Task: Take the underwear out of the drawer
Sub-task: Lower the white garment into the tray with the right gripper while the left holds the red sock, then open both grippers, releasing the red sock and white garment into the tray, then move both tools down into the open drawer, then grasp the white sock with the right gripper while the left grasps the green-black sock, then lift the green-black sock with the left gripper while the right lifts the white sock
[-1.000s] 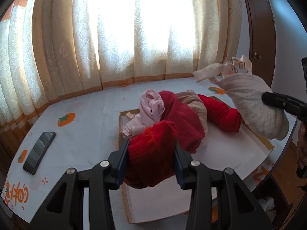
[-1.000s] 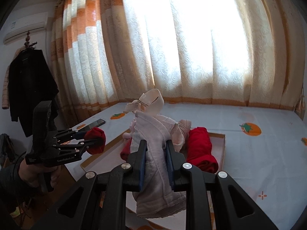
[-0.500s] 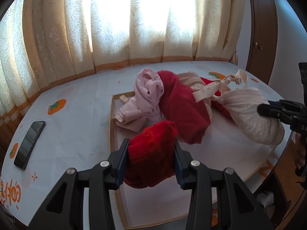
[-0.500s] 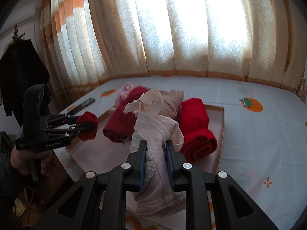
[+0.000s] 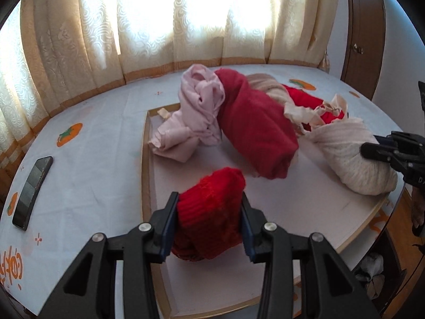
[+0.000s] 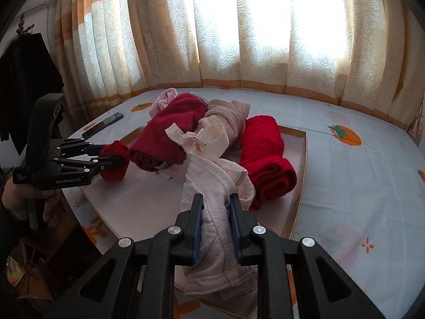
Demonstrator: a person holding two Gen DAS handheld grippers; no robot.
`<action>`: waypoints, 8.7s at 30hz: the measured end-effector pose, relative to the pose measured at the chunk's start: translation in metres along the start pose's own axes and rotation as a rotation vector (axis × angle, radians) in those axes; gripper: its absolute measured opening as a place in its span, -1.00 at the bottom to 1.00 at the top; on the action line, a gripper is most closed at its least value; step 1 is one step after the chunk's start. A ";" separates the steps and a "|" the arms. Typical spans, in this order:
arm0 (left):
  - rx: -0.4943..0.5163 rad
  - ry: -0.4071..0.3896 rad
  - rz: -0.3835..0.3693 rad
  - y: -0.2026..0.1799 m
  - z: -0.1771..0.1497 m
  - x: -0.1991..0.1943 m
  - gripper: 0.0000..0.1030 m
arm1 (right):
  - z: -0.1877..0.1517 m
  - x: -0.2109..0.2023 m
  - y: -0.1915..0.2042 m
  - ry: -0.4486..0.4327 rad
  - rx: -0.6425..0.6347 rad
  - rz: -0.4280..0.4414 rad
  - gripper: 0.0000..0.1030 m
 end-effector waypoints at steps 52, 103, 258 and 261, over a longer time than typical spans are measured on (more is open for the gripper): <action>0.015 -0.080 0.009 -0.008 -0.012 -0.034 0.84 | -0.010 -0.037 0.031 -0.064 0.000 0.013 0.24; 0.044 0.069 -0.045 -0.032 -0.177 -0.074 0.93 | -0.182 -0.059 0.060 0.249 -0.013 0.005 0.27; 0.003 0.112 -0.205 -0.068 -0.203 -0.055 -0.73 | -0.195 -0.052 0.097 0.421 -0.302 0.056 0.18; 0.001 0.112 -0.209 -0.068 -0.203 -0.055 -0.73 | -0.203 -0.042 0.095 0.498 -0.300 0.035 0.18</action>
Point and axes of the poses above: each gripper's, at about its wrist camera, not at the fingertips, and x roughly the way its jaws point, y to its left, z to its top, the point moved 8 cm from there along x, roughly the way its jaws point, and after that the axes turned 8 degrees about -x, right-handed, at the moved point
